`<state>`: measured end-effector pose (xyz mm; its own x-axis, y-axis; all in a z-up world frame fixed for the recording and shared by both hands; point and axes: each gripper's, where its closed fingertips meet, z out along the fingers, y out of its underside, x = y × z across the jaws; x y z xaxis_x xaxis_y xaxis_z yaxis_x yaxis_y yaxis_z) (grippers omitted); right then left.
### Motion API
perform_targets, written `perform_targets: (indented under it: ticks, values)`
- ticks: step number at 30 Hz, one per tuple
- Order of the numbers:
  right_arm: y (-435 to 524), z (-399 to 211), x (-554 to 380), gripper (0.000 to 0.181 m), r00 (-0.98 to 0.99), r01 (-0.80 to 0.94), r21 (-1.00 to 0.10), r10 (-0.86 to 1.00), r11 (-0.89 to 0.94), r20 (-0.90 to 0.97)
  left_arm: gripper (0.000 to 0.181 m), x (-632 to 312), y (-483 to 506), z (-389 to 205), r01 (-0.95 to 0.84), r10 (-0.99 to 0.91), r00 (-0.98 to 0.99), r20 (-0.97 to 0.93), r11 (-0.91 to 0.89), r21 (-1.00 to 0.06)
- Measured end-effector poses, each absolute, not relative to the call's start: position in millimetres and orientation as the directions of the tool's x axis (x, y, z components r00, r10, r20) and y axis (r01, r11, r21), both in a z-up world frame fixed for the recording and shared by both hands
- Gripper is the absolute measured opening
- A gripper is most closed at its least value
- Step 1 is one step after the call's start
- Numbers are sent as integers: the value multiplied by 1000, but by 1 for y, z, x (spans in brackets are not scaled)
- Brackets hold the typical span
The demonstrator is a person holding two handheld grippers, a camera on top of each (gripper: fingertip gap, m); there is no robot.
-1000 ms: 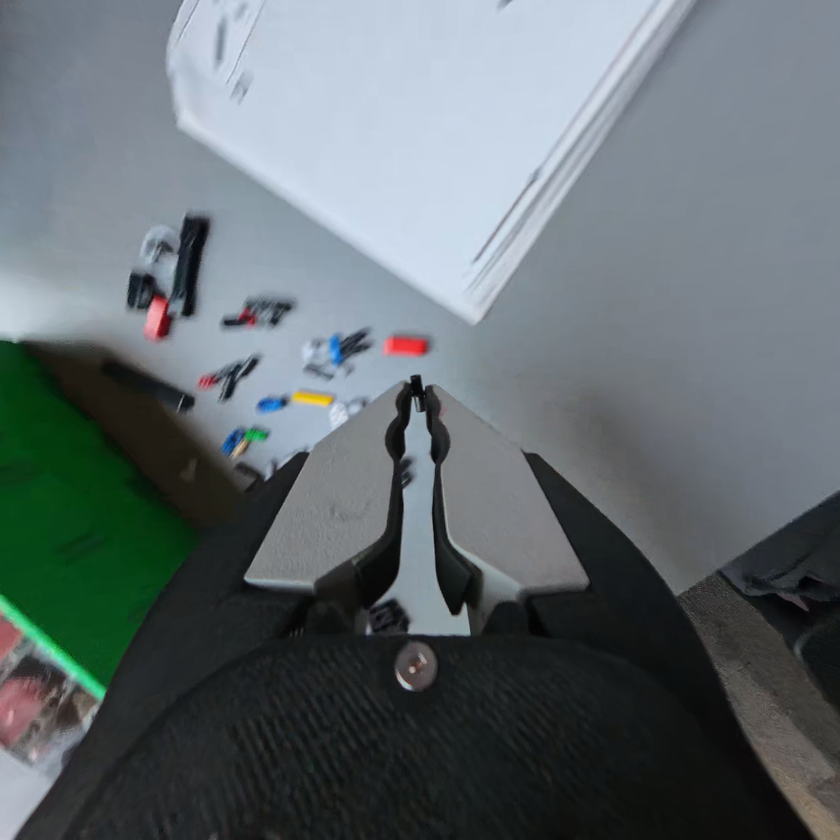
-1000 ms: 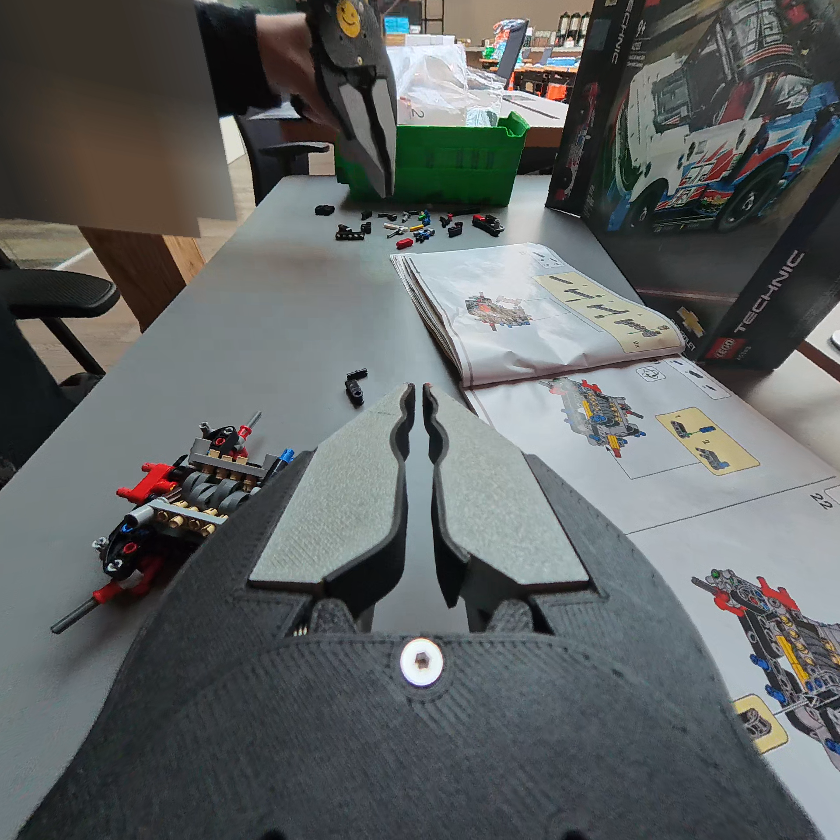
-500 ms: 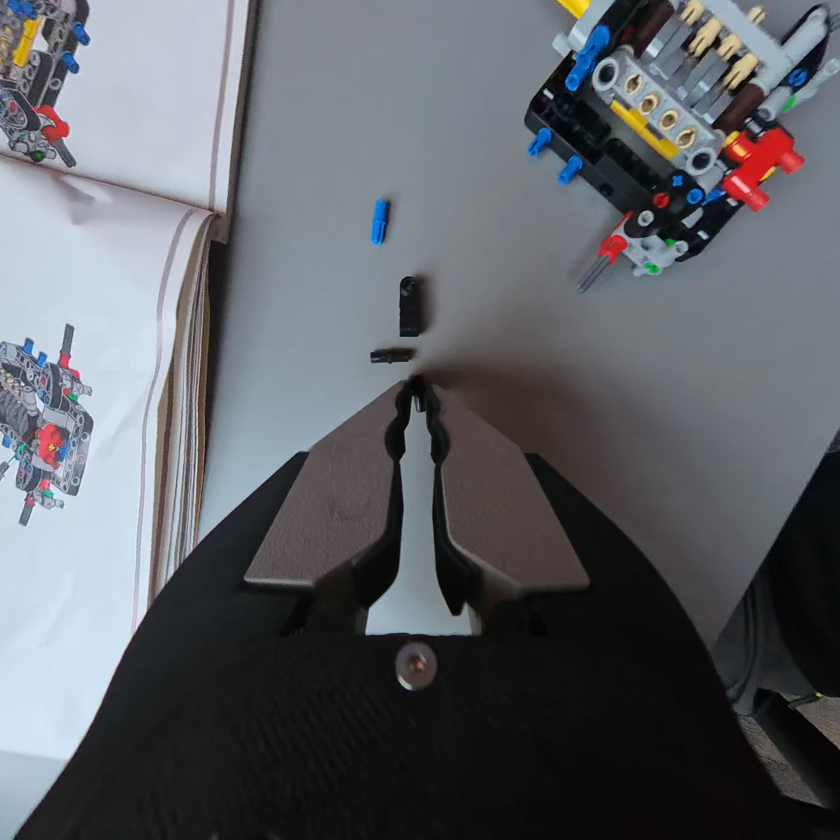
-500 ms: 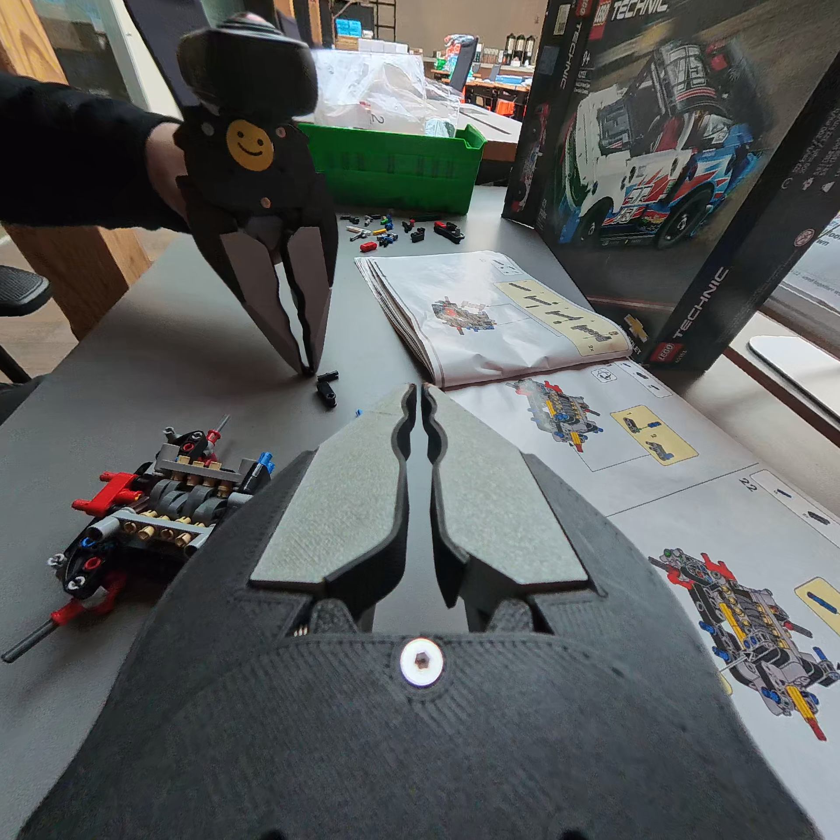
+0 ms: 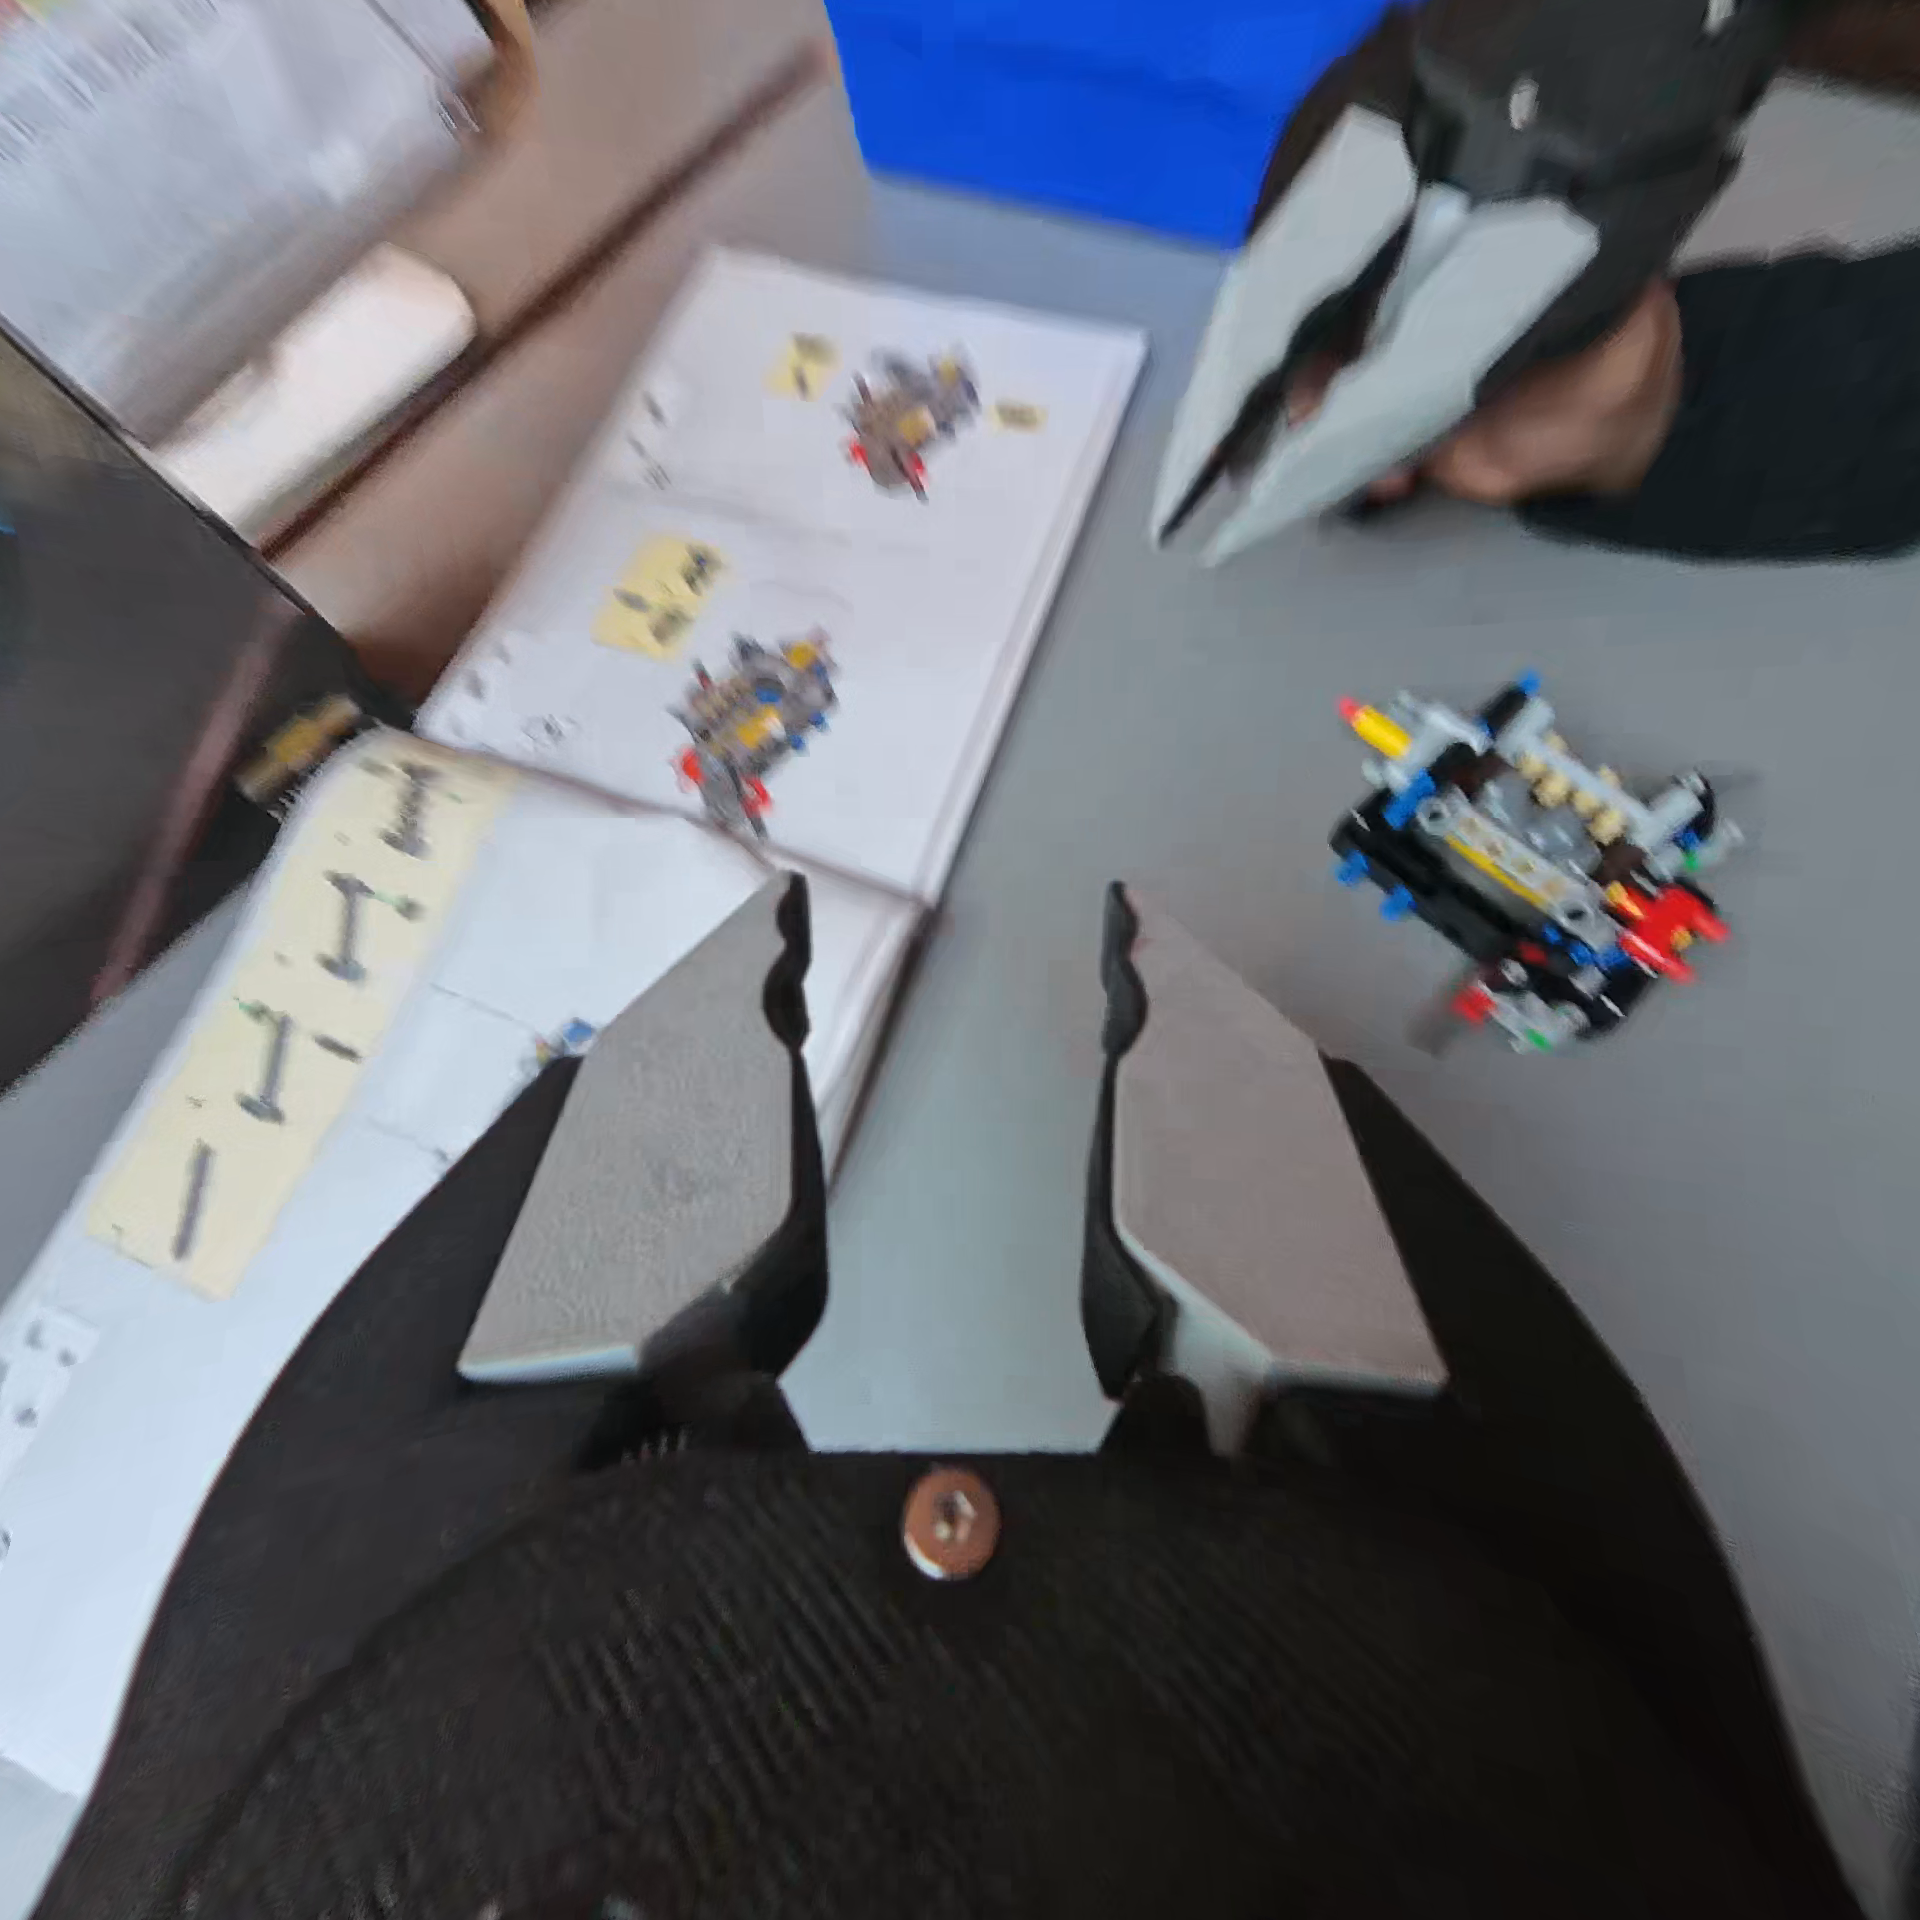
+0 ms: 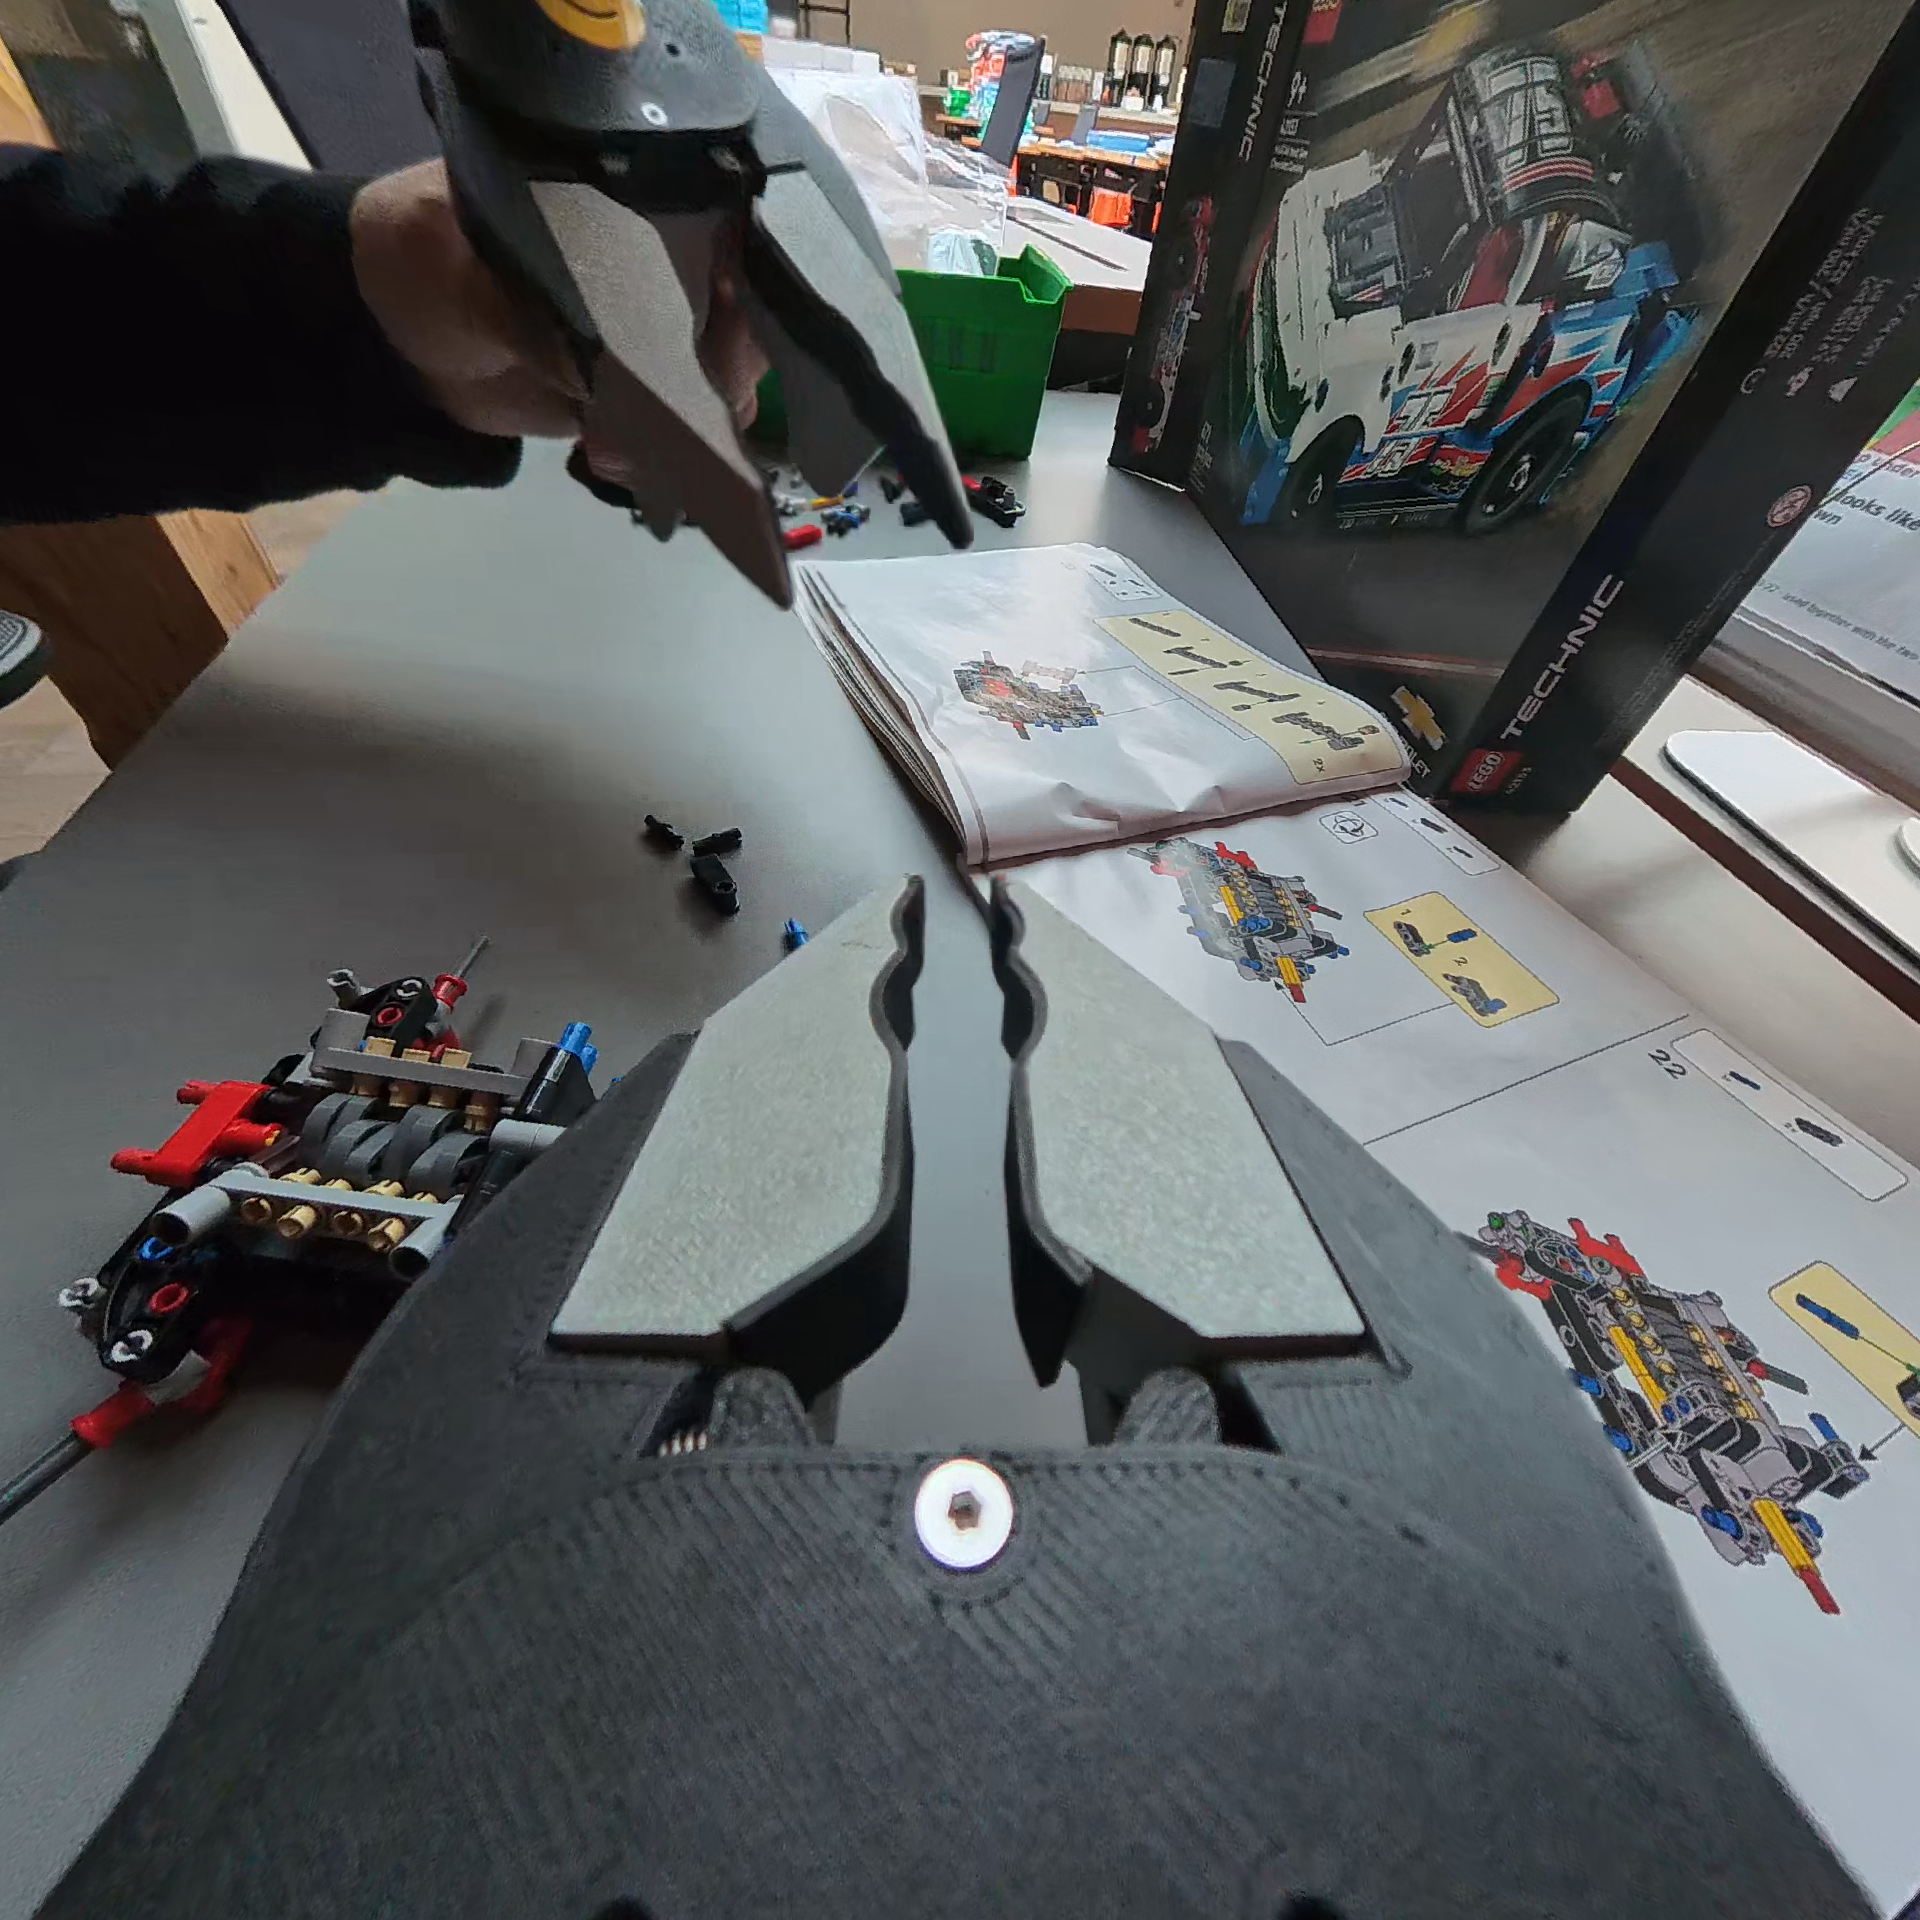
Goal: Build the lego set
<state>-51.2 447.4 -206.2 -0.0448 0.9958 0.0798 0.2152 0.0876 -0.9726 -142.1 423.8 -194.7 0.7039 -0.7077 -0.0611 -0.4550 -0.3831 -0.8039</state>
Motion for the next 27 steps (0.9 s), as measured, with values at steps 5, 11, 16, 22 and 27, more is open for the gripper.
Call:
perform_targets:
  ticks: [5,11,16,22,27]
  values:
    - [449,-211,-53,27,-31,248,-964,996,94,89,38,-158,461,-190,-342,-665,736,-128,-202,-918]
    - [446,-216,-56,34,-58,273,-958,995,89,76,18,-165,464,-190,-302,-654,720,-232,6,-953]
    - [445,-219,-57,44,-58,290,-954,996,82,68,17,-145,442,-187,-217,-760,635,-139,-2,-976]
    - [439,-217,-55,38,-56,272,-958,995,94,82,15,-129,419,-183,-160,-838,538,-91,4,-987]
    - [438,-212,-53,41,-42,243,-968,997,69,61,0,-128,410,-189,-181,-869,489,-73,-19,-983]
